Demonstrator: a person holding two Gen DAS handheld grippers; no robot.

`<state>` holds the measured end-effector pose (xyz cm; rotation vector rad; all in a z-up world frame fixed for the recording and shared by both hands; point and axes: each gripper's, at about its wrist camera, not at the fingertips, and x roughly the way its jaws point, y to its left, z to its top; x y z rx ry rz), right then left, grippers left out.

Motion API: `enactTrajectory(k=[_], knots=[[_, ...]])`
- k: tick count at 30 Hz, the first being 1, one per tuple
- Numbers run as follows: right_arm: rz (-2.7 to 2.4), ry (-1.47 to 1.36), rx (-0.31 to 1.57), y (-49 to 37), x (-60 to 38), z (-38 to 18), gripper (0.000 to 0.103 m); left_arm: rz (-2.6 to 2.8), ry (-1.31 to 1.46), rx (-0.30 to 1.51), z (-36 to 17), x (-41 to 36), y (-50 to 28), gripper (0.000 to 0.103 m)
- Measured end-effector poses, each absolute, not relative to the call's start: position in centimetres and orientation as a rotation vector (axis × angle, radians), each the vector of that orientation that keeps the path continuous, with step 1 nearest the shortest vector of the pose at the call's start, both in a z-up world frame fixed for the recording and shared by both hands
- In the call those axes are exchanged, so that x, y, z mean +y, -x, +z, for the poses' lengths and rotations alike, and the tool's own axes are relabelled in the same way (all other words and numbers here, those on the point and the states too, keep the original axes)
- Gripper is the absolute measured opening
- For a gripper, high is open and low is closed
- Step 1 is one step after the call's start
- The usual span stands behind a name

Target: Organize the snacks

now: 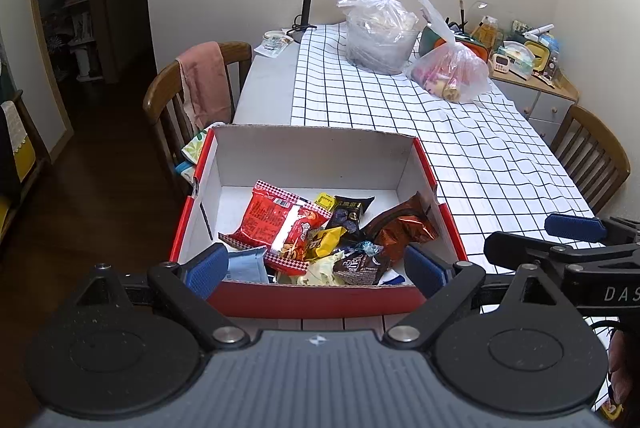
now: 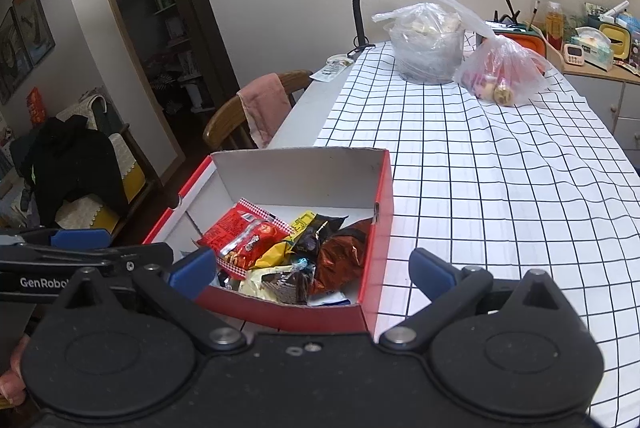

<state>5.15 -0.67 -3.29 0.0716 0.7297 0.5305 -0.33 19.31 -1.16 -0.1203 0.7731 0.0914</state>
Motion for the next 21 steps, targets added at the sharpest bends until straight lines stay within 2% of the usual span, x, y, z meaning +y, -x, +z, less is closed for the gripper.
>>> enactTrajectory(k=[21], knots=[[0.519, -0.077, 0.737, -5.0, -0.87, -3.38, 0.103, 0.102, 0.125, 0.78, -1.42, 19.01, 0.48, 0.095]])
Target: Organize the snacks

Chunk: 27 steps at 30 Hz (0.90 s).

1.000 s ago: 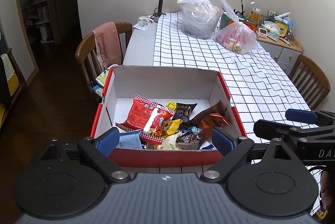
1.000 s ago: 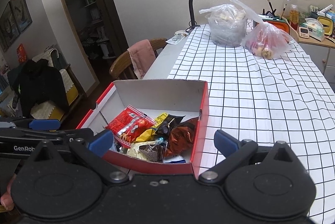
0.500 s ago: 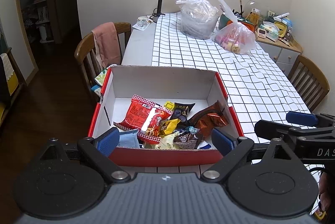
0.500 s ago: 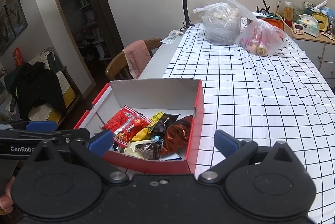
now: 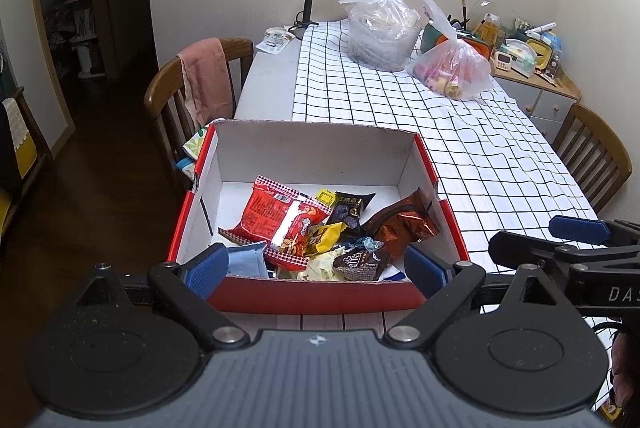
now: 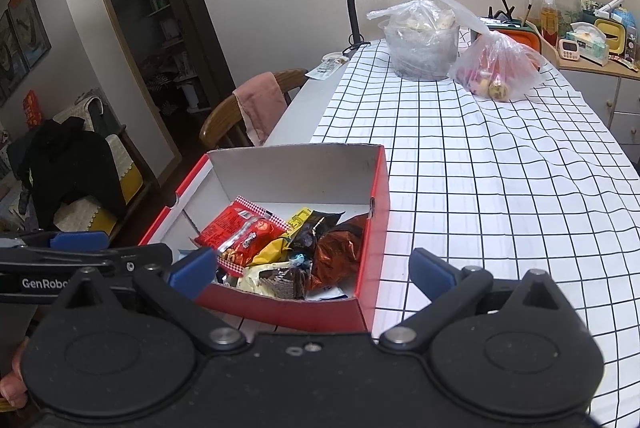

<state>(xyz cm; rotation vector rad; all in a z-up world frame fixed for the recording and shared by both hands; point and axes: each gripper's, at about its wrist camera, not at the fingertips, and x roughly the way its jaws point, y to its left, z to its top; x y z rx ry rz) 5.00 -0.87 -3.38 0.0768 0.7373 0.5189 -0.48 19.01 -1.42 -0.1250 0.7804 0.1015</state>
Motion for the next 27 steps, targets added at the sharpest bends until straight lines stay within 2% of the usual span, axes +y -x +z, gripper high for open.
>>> enactTrajectory(k=[27], knots=[[0.518, -0.079, 0.747, -5.33, -0.69, -3.61, 0.103, 0.101, 0.125, 0.784, -1.49, 19.15, 0.19, 0.095]])
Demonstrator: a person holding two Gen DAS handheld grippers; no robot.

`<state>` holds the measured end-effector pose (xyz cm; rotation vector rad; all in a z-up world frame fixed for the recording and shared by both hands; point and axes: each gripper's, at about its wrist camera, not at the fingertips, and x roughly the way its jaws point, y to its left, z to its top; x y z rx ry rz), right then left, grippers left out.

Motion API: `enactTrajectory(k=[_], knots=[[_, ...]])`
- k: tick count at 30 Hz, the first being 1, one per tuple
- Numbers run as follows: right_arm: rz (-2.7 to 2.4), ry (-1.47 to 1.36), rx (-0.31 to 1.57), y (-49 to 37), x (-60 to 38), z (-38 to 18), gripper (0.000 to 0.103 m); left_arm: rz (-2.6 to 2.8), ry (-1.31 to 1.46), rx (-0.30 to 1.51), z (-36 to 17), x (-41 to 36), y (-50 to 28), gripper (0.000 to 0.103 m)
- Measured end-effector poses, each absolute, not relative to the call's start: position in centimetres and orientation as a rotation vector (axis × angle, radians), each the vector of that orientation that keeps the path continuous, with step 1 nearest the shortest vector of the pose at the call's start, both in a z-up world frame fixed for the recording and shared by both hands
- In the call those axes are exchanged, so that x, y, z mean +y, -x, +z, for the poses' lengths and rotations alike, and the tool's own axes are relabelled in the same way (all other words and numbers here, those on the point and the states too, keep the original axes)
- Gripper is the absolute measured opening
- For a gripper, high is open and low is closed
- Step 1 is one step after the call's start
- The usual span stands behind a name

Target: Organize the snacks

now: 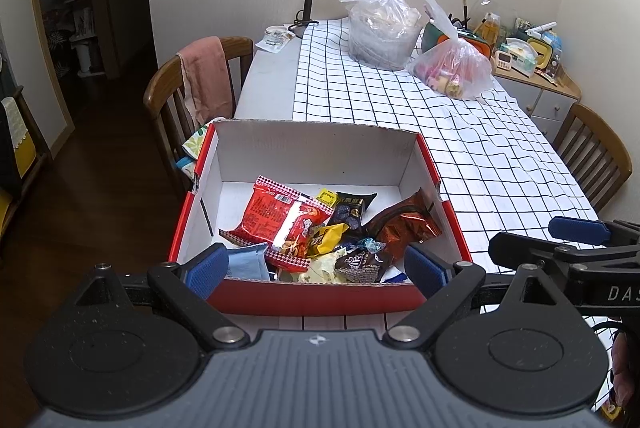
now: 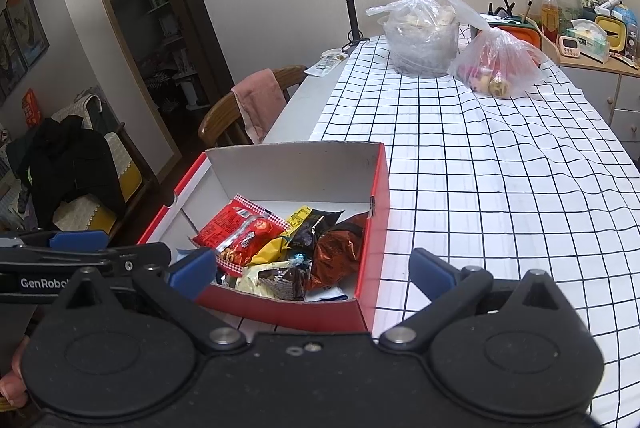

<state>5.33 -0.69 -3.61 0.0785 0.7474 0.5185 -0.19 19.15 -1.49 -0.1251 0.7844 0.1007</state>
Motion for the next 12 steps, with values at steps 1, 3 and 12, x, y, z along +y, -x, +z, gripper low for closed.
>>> enactTrajectory(k=[1, 3, 12], knots=[[0.518, -0.08, 0.748, -5.4, -0.7, -3.7, 0.103, 0.1, 0.125, 0.786, -1.5, 19.2, 0.2, 0.095], [0.515, -0.079, 0.75, -5.4, -0.8, -3.7, 0.103, 0.094, 0.127, 0.787, -1.6, 19.2, 0.0, 0.095], [0.489, -0.091, 0.756, -6.1, -1.8, -4.1, 0.103, 0.098, 0.129, 0.792, -1.7, 18.9, -0.5, 0.095]])
